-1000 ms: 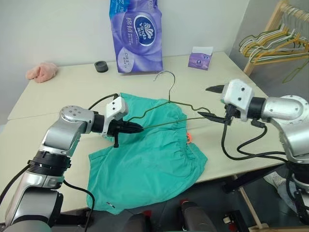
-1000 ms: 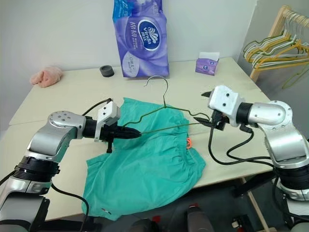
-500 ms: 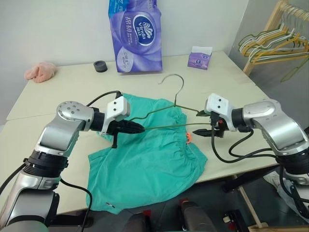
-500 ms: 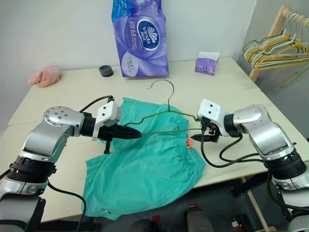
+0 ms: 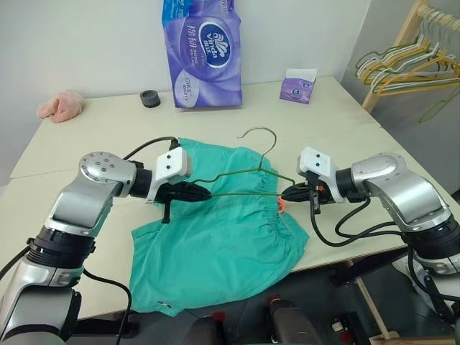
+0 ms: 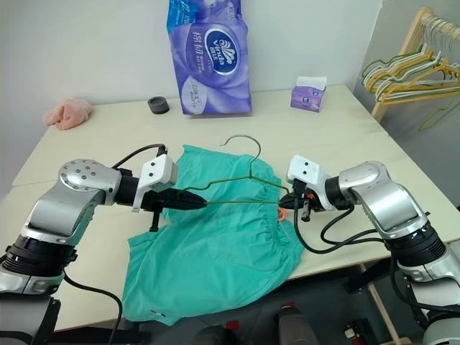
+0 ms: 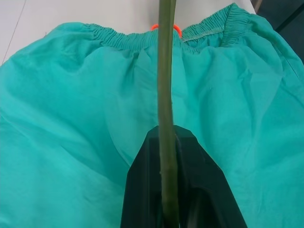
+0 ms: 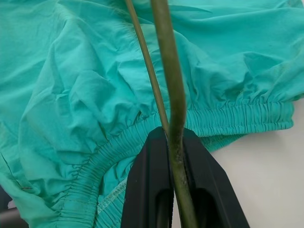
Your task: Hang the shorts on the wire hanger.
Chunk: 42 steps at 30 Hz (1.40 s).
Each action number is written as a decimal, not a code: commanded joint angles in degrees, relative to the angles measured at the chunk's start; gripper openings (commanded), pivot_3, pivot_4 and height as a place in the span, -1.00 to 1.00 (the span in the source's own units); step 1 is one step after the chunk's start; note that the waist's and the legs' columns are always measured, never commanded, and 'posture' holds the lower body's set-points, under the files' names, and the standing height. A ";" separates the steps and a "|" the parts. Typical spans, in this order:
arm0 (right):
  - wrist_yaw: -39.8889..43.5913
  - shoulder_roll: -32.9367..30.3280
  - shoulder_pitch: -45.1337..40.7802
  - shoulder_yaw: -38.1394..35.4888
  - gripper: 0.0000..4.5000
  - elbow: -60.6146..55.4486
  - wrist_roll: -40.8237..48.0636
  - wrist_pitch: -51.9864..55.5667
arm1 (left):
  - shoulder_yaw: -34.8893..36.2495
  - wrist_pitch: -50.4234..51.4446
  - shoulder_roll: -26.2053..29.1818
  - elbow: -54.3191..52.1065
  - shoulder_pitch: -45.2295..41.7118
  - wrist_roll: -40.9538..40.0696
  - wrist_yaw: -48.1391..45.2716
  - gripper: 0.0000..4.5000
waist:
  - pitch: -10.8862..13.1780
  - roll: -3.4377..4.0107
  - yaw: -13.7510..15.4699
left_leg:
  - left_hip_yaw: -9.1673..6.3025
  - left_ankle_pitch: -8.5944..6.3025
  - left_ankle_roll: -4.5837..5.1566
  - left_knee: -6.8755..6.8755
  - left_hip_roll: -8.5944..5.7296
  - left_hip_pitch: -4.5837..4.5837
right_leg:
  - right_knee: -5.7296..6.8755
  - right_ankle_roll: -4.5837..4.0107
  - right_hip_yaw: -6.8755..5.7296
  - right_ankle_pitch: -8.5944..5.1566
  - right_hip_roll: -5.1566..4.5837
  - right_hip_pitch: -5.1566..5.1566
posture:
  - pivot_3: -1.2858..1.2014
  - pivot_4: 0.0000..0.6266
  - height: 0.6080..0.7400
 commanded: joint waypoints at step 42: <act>-15.16 -8.16 40.76 -37.24 -1.00 -19.41 24.85 27.69 | 6.91 -11.65 -4.27 15.22 -0.85 0.30 3.59 0.98 | 0.02 -0.15 -0.38 | 0.08 0.03 0.04 0.10 -0.02 -0.53 | 0.08 0.08 0.06 0.03 0.14 -0.48 | -0.18 -0.59 1.00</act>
